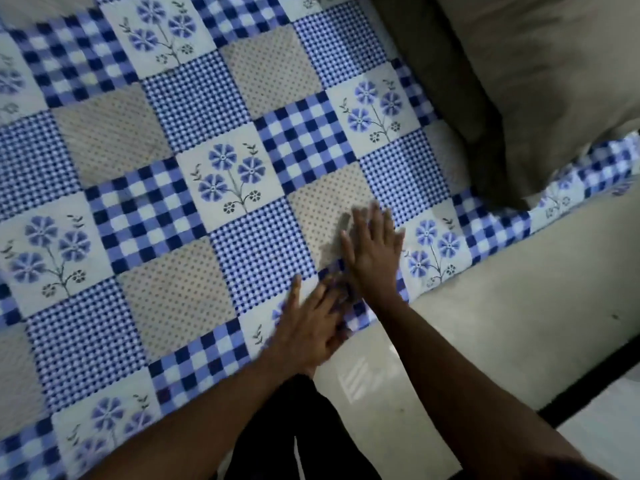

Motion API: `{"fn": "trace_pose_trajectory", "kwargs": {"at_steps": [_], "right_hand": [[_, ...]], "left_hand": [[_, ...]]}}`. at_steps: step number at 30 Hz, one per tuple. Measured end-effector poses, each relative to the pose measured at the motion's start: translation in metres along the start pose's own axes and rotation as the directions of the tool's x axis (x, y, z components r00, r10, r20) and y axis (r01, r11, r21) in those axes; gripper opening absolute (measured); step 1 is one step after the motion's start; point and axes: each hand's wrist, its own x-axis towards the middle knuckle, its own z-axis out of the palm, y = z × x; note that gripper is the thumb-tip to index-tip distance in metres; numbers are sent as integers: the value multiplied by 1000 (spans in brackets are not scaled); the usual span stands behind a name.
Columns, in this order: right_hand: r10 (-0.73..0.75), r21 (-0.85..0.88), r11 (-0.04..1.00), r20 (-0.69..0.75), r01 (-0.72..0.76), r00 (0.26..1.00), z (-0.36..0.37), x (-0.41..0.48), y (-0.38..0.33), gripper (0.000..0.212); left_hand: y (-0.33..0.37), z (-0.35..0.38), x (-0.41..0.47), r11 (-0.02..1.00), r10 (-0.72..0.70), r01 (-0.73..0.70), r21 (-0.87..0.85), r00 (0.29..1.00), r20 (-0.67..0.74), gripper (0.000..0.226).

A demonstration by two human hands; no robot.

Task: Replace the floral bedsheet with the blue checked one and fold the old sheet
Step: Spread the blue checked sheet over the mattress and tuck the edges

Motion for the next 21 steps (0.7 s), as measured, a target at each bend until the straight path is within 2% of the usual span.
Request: {"fn": "trace_pose_trajectory", "kwargs": {"at_steps": [3,5,9,12,14,18,21], "right_hand": [[-95,20,995,93,94,991,-3,43,-6,66],[18,28,999,119,-21,993,-5,57,21,67],[302,-13,953,47,-301,952,-23,27,97,61],[388,-23,922,47,-387,920,-39,-4,136,63],[368,-35,930,58,-366,928,-47,-8,151,64],[165,-21,986,-1,-165,986,-53,20,155,62],[131,4,991,-26,-131,991,-50,30,182,56]], "left_hand": [[7,2,10,999,-46,46,-16,999,-9,61],[-3,-7,26,993,-109,108,-41,993,-39,59],[-38,-32,74,990,-133,123,-74,981,-140,60],[-60,-43,120,992,-125,118,-46,974,-188,60],[-64,-45,156,992,-121,122,-7,973,-194,60],[-47,-38,215,990,-138,137,-14,983,-118,65],[-8,-21,230,992,-115,118,39,990,-85,66]]}}
